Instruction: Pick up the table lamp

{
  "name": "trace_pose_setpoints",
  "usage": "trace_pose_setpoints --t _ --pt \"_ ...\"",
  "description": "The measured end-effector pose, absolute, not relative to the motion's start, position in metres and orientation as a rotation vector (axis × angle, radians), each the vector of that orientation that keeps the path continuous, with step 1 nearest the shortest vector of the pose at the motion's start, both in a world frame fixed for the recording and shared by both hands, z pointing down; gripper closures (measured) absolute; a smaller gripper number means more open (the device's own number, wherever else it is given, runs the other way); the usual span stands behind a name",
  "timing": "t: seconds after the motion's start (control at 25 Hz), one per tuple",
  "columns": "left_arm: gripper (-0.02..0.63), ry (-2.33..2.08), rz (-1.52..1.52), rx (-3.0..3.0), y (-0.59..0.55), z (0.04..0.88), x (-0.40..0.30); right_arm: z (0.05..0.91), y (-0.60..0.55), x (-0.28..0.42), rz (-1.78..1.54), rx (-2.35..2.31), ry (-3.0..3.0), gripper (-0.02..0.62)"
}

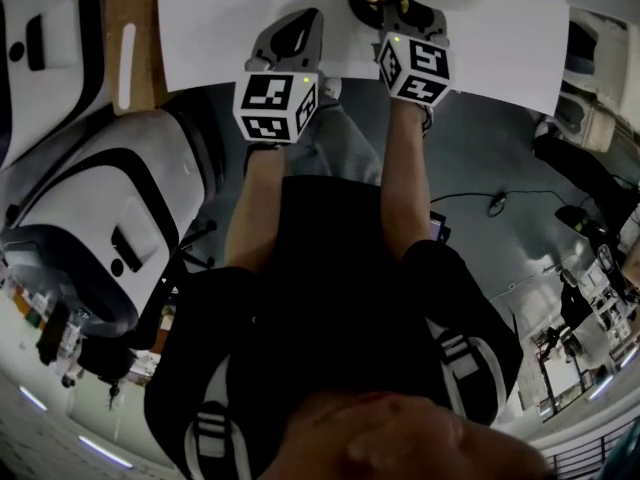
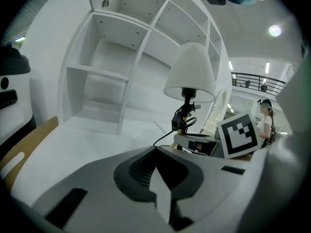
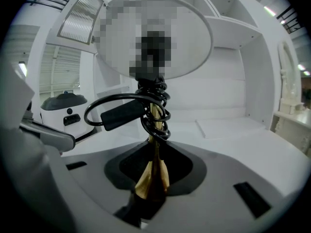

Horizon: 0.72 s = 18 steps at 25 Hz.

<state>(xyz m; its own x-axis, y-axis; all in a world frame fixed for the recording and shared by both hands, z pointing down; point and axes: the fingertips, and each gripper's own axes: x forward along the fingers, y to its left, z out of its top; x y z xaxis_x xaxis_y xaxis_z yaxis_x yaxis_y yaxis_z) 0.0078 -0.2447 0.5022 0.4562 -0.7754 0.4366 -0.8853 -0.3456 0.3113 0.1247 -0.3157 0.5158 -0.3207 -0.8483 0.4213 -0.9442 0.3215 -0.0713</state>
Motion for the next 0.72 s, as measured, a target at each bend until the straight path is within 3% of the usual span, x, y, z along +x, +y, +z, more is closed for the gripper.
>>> trace_pose_setpoints --t 0.72 --pt "0.595 -1.387 0.136 2.411 -0.264 0.411 0.044 0.428 -0.299 0.143 0.360 1.658 -2.313 0.489"
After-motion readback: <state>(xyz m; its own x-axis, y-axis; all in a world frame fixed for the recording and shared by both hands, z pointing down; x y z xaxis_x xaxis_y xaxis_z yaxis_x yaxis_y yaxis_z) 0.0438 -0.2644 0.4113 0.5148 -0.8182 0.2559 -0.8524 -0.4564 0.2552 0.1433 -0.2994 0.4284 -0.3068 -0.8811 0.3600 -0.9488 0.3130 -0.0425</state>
